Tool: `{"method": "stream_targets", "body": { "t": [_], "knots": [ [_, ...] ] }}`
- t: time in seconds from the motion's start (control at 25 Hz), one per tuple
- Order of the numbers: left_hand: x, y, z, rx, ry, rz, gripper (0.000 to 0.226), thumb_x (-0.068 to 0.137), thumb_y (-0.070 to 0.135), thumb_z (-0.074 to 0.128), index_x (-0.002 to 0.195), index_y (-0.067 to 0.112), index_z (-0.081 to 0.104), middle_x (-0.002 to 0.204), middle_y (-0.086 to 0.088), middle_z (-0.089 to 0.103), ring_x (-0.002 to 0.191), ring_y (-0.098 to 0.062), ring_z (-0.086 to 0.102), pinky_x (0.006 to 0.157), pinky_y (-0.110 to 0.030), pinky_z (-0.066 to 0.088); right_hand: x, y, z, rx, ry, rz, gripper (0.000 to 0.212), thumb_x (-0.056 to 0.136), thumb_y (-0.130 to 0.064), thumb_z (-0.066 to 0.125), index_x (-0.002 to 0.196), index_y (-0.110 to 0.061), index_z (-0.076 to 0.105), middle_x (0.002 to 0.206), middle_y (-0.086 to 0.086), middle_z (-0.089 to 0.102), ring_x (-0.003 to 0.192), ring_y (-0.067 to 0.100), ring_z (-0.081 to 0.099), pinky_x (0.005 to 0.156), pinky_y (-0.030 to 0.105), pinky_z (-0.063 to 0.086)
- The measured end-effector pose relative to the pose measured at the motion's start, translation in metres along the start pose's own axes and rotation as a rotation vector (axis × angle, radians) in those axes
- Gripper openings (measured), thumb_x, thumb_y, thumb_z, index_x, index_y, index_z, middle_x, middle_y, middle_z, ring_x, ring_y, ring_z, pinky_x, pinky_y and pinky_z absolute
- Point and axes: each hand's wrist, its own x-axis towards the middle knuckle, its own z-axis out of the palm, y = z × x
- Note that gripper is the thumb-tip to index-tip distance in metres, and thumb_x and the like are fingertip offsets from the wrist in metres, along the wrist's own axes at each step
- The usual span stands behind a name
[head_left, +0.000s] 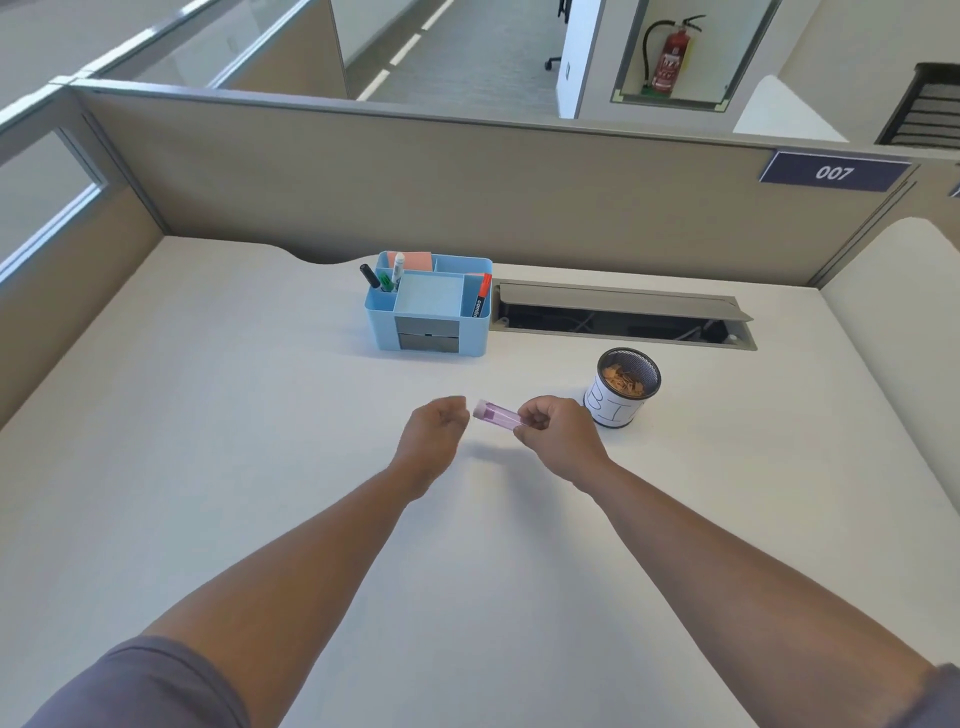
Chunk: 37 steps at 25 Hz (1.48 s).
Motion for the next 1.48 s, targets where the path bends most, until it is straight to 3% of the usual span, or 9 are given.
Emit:
{"method": "stream_targets", "body": {
  "t": [0.12,0.24,0.48,0.64,0.72,0.84,1.08,1.36,1.48],
  "knots": [
    [0.012,-0.024,-0.007,0.771,0.009,0.258,0.051,0.109,0.032,0.035,0.155,0.010,0.038,0.164,-0.007,0.039,0.155,-0.030,0.026,0.123,-0.042,0.021,0.019,-0.010,0.005,-0.040,0.048,-0.010,0.009,0.082,-0.016,0.072,0.085,-0.025,0.070,0.084,0.001,0.075,0.081,0.022,0.069,0.070,0.032,0.055],
    [0.026,-0.046,-0.011,1.073,-0.050,0.287,0.063,0.109,0.044,0.020,0.163,0.012,0.012,0.175,-0.007,0.004,0.160,-0.029,-0.004,0.128,-0.044,0.003,0.044,-0.029,0.010,-0.069,0.104,-0.070,0.013,0.082,-0.016,0.070,0.082,-0.029,0.070,0.076,-0.004,0.072,0.071,0.017,0.066,0.057,0.024,0.048],
    [0.052,-0.064,-0.019,1.126,-0.054,0.330,0.072,0.104,0.054,0.007,0.163,0.017,-0.010,0.173,-0.001,-0.015,0.158,-0.020,-0.016,0.125,-0.036,-0.010,0.110,-0.080,0.029,-0.123,0.161,-0.274,0.011,0.086,-0.015,0.072,0.095,-0.014,0.078,0.080,0.001,0.071,0.071,0.016,0.063,0.062,0.026,0.050],
    [0.070,-0.061,-0.022,1.112,-0.025,0.353,0.071,0.103,0.053,0.003,0.163,0.018,-0.008,0.173,0.000,-0.014,0.158,-0.017,-0.017,0.125,-0.034,-0.012,0.151,-0.105,0.037,-0.213,0.188,-0.354,0.016,0.083,-0.012,0.066,0.068,-0.008,0.063,0.063,0.011,0.063,0.058,0.023,0.048,0.058,0.031,0.043],
    [0.076,-0.059,-0.024,1.108,-0.024,0.359,0.069,0.104,0.050,0.004,0.163,0.017,-0.008,0.173,-0.001,-0.014,0.158,-0.017,-0.016,0.126,-0.034,-0.011,0.165,-0.111,0.039,-0.268,0.189,-0.376,0.015,0.082,-0.011,0.066,0.069,-0.005,0.062,0.064,0.013,0.062,0.060,0.028,0.050,0.061,0.035,0.047],
    [0.080,-0.056,-0.024,1.108,-0.019,0.355,0.068,0.105,0.048,0.006,0.163,0.016,-0.007,0.173,-0.002,-0.013,0.159,-0.018,-0.015,0.127,-0.035,-0.009,0.177,-0.113,0.044,-0.304,0.156,-0.384,0.009,0.083,-0.009,0.067,0.083,-0.002,0.072,0.073,0.017,0.068,0.071,0.035,0.061,0.067,0.038,0.052],
    [0.082,-0.055,-0.024,1.105,-0.018,0.347,0.067,0.106,0.046,0.010,0.164,0.015,-0.005,0.174,-0.004,-0.009,0.159,-0.019,-0.011,0.129,-0.038,-0.004,0.182,-0.108,0.049,-0.280,0.116,-0.324,0.022,0.086,-0.011,0.072,0.107,-0.007,0.077,0.095,0.011,0.078,0.087,0.028,0.067,0.078,0.026,0.044],
    [0.080,-0.052,-0.025,1.121,-0.020,0.349,0.067,0.106,0.045,0.009,0.163,0.014,-0.006,0.174,-0.004,-0.011,0.159,-0.019,-0.013,0.129,-0.038,-0.005,0.181,-0.110,0.048,-0.274,0.113,-0.290,0.030,0.085,-0.013,0.077,0.114,-0.005,0.074,0.111,0.013,0.076,0.099,0.029,0.069,0.090,0.033,0.052],
    [0.079,-0.052,-0.025,1.108,-0.022,0.349,0.066,0.107,0.045,0.010,0.164,0.014,-0.005,0.174,-0.004,-0.010,0.159,-0.019,-0.012,0.129,-0.038,-0.005,0.183,-0.108,0.047,-0.282,0.124,-0.308,0.024,0.082,-0.013,0.079,0.102,-0.001,0.074,0.101,0.017,0.075,0.089,0.034,0.067,0.087,0.044,0.056]
  ]
}}
